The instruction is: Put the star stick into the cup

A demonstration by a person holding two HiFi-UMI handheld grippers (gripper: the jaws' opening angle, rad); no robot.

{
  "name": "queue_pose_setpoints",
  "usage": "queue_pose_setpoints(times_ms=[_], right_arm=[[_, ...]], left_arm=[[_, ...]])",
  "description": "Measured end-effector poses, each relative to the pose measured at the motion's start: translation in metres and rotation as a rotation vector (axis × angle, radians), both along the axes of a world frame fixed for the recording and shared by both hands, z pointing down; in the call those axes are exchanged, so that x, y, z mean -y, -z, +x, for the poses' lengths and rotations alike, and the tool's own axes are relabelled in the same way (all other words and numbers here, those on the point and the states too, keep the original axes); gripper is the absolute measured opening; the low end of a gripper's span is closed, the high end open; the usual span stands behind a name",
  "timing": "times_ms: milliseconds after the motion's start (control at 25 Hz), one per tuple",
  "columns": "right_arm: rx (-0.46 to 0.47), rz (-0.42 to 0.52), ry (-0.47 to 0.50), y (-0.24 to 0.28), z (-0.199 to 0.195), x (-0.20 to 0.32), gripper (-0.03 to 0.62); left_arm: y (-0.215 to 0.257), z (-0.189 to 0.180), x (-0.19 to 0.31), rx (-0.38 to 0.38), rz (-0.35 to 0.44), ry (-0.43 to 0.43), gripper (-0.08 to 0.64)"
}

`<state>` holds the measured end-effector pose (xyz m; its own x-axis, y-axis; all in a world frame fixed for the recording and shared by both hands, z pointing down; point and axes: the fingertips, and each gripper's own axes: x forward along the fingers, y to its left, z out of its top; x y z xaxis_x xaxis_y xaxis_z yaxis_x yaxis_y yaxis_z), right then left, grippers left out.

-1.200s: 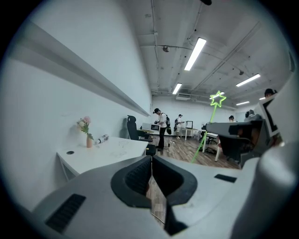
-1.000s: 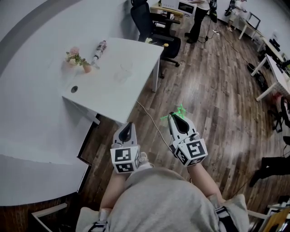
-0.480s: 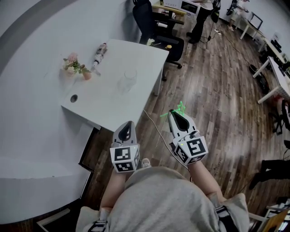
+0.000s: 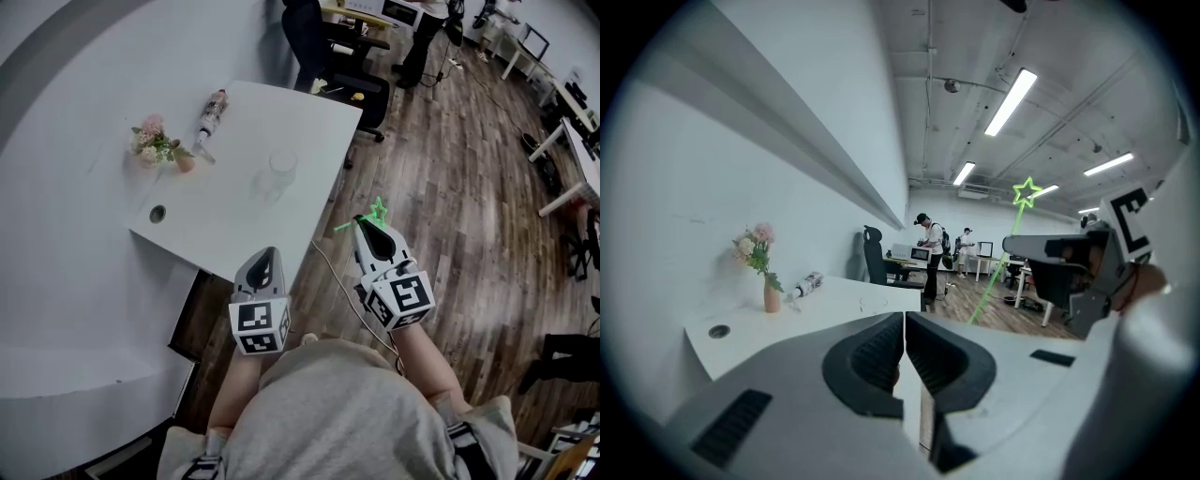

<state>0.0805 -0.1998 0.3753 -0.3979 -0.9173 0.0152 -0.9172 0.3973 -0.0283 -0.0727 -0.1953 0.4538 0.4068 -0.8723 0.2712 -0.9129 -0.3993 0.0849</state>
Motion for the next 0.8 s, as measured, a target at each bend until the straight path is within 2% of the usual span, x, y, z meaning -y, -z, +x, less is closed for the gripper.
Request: queue_pose_setpoints(times_ms=[360,800], right_arm=[[0.021,-0.009,0.022,-0.003,-0.015,0.043,0.012],[0.06,-0.008,0.087,-0.004,-0.02,0.112,0.012]], left_arm=[[-0.009,-0.021,0.018,0.0,-0.024,0.043,0.009],[-0.02,-0.028,0.052,0.014,-0.04,0.12,0.009]])
